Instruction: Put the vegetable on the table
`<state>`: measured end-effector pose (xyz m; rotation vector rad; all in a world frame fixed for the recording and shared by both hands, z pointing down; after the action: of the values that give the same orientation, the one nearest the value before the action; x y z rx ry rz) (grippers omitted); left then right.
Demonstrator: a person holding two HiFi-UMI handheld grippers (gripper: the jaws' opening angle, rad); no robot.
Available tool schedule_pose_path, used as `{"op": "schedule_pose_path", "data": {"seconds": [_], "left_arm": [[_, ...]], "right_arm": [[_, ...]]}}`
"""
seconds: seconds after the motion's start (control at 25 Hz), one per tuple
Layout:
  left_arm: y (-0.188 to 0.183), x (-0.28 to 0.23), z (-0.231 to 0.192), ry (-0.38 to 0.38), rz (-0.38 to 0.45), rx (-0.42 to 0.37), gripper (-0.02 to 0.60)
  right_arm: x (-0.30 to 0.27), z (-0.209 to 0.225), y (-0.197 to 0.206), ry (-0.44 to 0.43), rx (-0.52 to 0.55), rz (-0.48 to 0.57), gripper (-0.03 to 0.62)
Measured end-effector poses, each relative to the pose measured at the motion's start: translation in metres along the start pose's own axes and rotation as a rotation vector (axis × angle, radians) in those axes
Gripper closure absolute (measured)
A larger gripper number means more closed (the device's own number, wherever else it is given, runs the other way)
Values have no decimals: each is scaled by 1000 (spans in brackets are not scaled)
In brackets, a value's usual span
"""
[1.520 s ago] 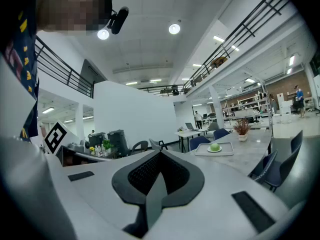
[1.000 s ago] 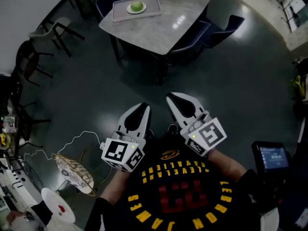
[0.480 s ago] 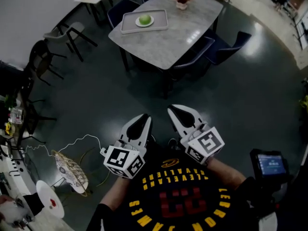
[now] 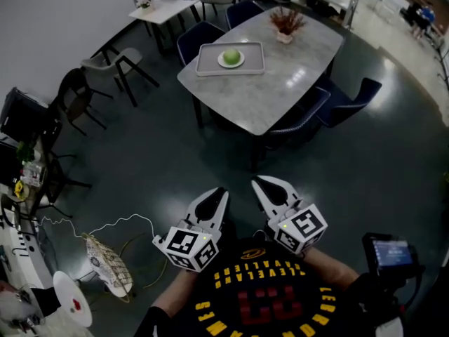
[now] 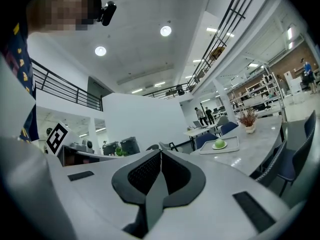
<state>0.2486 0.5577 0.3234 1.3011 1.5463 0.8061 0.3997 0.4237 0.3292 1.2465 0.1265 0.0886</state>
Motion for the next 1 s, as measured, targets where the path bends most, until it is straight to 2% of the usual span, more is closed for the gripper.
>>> {"op": "schedule_pose_path", "data": {"seconds": [0.16, 0.28, 0.52, 0.76, 1.0], "left_arm": [[-13, -18, -35, 2, 1, 6, 534], [-24, -29, -73, -3, 12, 38, 534], [-56, -46, -142, 16, 33, 78, 534], [-72, -51, -209, 53, 46, 164, 534], [-78, -55, -252, 65, 61, 217, 534]], "right_arm": [[-40, 15, 1, 5, -8, -17, 589], [-79, 21, 2, 0, -23, -49, 589], [-152, 22, -8, 39, -3, -85, 589], [-221, 10, -3, 20, -26, -195, 589], [-262, 9, -6, 36, -8, -259, 589]]}}
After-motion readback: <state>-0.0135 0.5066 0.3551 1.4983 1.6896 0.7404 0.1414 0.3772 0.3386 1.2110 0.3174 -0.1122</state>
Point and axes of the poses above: the fingertips, and each gripper's own axes: x backward along the fingers, z to its right, y out of its underside, the point moved 10 cm from there along x, backward along the fingers, and after that the axes turned 3 degrees about -y, right-handed, at the moved point
